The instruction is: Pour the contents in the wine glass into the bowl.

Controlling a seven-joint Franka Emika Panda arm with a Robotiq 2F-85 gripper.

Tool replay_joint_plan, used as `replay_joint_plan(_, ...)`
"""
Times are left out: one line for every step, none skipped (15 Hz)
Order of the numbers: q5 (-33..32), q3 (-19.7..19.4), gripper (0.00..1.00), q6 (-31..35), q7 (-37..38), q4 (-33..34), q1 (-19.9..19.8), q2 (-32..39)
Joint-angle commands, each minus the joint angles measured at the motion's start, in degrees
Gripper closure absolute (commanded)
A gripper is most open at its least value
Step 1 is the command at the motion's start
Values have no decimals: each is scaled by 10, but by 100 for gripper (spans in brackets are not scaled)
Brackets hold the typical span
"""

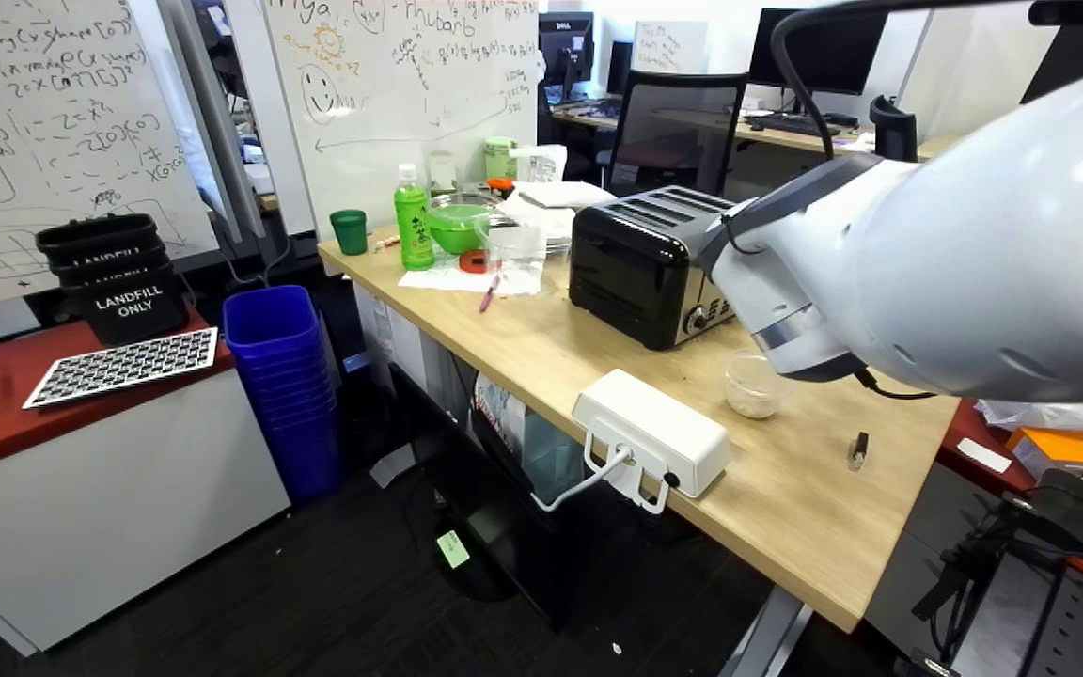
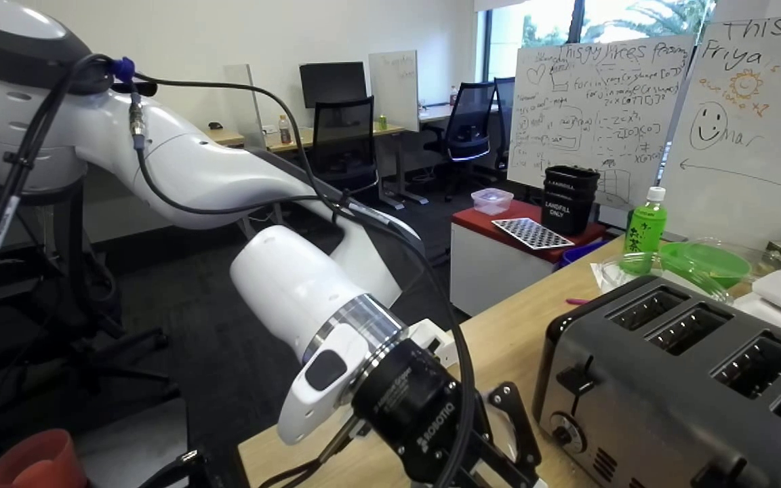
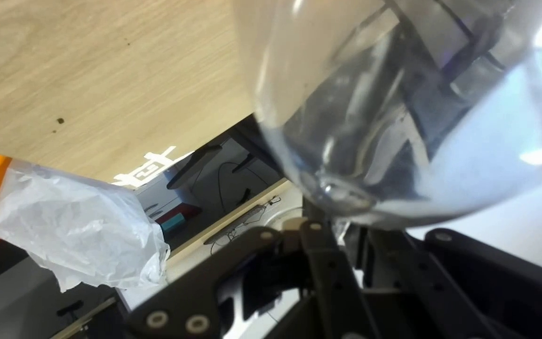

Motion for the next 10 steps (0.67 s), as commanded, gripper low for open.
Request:
replay_joint_plan(29, -19, 96, 0, -35, 6, 10, 12)
replay_joint_plan(29, -21, 96, 0, -36, 6, 11, 12)
replay_joint_plan(28, -22, 96, 0, -38, 5, 13, 7)
replay_joint_plan(28, -24, 96, 0, -38, 5, 14, 4)
replay_joint_plan(26, -24, 96, 0, -38, 5, 15, -4)
replay_joint_plan(25, -24, 96, 0, -38, 5, 15, -9)
replay_joint_plan(24, -24, 96, 0, -37, 7, 13, -12)
replay_joint_plan(24, -24, 96, 0, -37, 7, 13, -13)
replay_joint_plan(24, -23, 96, 0, -37, 7, 13, -15)
replay_joint_plan(24, -22, 96, 0, -37, 7, 11, -18)
